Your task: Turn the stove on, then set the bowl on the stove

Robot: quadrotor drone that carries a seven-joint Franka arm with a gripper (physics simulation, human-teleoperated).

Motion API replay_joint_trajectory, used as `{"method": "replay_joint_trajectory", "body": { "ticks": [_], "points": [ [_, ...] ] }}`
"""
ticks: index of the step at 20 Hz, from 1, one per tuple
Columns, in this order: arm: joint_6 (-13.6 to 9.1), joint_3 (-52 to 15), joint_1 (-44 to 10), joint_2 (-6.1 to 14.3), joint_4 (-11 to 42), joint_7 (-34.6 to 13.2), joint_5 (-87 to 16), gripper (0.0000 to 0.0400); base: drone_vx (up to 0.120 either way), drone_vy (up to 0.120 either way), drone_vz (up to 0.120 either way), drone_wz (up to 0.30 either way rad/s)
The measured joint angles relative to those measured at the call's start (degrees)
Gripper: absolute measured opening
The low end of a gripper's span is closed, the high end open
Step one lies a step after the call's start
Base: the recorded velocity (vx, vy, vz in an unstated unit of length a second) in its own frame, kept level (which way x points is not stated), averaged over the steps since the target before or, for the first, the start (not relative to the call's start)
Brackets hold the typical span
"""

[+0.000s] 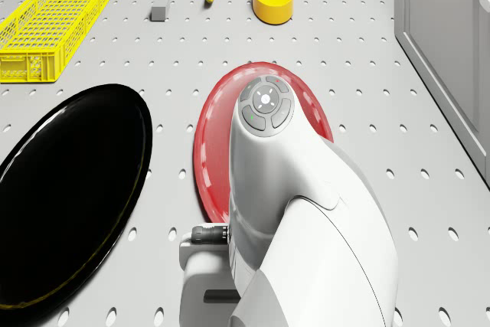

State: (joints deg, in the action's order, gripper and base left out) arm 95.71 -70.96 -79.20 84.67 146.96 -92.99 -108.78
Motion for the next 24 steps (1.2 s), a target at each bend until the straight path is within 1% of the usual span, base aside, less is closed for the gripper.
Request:
{"method": "replay_joint_trajectory", "body": {
  "ticks": [24],
  "points": [
    [1.62,0.12,-0.64,1.78,-0.11,-0.46,0.84,0.04,0.12,0.0,0.0,0.0]
  ]
}}
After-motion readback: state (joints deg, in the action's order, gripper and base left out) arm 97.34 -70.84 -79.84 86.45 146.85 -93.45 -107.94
